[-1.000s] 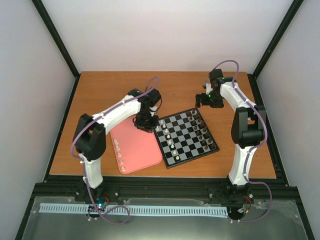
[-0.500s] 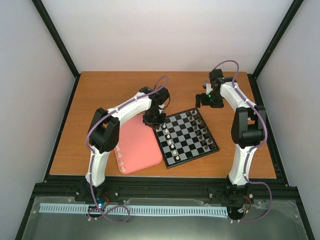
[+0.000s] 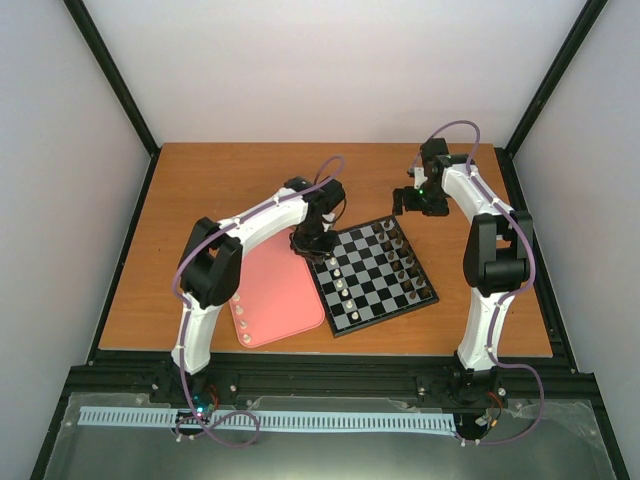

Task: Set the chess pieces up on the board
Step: Place the chess piece on the chessboard, then pick up the chess piece from the storage box.

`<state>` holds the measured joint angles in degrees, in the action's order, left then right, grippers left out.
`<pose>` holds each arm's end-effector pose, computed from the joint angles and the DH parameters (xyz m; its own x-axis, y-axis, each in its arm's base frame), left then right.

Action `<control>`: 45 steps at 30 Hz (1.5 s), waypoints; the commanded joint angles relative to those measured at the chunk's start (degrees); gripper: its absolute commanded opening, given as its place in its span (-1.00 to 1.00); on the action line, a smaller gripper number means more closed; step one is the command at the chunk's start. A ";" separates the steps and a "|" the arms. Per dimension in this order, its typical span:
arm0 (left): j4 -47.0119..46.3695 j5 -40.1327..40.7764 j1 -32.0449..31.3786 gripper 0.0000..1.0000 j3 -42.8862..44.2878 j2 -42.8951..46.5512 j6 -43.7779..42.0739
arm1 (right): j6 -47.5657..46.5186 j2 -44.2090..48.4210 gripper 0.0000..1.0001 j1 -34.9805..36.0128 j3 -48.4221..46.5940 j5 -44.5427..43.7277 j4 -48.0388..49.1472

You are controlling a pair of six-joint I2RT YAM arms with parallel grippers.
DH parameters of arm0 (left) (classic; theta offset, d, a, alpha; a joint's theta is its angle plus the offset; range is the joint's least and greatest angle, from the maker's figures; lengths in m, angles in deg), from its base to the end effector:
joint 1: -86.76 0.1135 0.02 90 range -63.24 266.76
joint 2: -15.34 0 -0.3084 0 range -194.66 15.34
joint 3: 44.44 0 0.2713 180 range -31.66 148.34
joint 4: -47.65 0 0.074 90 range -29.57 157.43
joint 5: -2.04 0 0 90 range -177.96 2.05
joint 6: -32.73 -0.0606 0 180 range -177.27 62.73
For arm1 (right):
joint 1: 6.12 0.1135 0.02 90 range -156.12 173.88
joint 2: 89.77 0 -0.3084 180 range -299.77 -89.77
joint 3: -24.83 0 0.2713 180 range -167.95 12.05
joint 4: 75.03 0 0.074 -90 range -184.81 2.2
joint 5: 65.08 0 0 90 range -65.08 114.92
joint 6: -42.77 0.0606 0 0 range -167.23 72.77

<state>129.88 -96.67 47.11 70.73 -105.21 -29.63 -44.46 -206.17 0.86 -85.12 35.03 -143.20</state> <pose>0.3425 -0.2958 0.2199 -0.9764 0.2136 0.0332 0.2062 0.9664 -0.1534 0.4574 0.0667 0.2304 -0.9639 -0.0701 -0.2567 -0.1194 0.9760 0.1819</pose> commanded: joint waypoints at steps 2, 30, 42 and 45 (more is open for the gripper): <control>0.49 -0.87 -0.64 -0.97 1.05 -1.35 -0.70 | -0.48 1.62 1.00 -0.65 0.52 0.29 0.92; 1.56 -0.09 -0.59 -0.64 -0.01 -3.83 -2.65 | -0.30 1.05 1.00 -1.01 0.29 1.02 1.26; 1.87 -1.77 -0.59 -0.57 3.37 -4.27 -2.20 | -0.39 1.30 1.00 -1.01 0.25 1.45 1.31; 2.63 -2.64 -0.60 -0.51 4.45 -3.49 -2.14 | -0.39 1.51 1.00 -1.05 0.39 1.50 1.18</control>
<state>131.02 -97.67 47.06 71.84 -108.90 -31.57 -44.44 -206.19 0.32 -85.12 36.12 -142.35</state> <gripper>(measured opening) 0.230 1.000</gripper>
